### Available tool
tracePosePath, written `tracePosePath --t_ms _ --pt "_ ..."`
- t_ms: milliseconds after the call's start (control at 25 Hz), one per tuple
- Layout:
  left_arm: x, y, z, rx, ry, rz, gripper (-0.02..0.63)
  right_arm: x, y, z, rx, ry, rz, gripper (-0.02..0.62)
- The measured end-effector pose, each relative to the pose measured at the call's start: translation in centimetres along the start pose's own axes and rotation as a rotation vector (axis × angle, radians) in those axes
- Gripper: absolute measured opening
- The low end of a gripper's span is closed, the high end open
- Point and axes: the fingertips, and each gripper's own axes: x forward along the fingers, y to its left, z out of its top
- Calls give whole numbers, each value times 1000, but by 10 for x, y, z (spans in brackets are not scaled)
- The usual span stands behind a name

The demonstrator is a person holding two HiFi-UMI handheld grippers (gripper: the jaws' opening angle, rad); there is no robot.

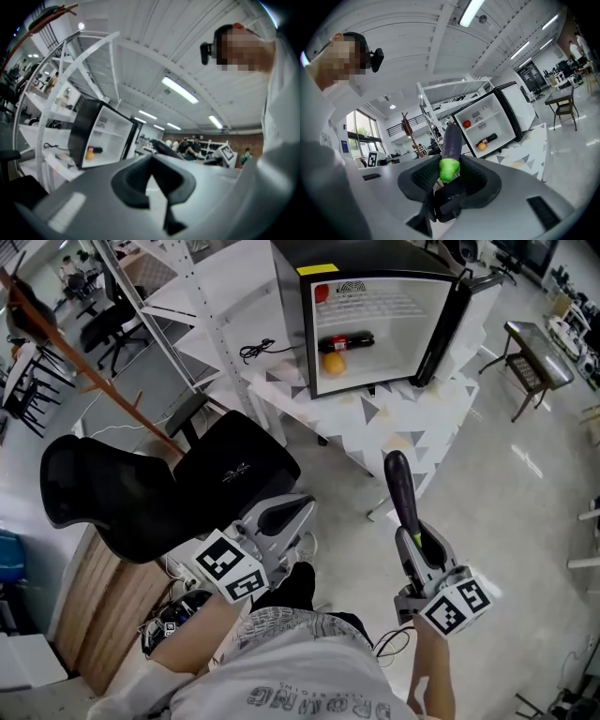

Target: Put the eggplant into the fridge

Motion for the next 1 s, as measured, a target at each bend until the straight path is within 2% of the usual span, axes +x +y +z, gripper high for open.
tracePosePath --t_ms 1000 --pt "80 148 41 -28 38 -55 8 144 -63 58 -1 -4 -87 123"
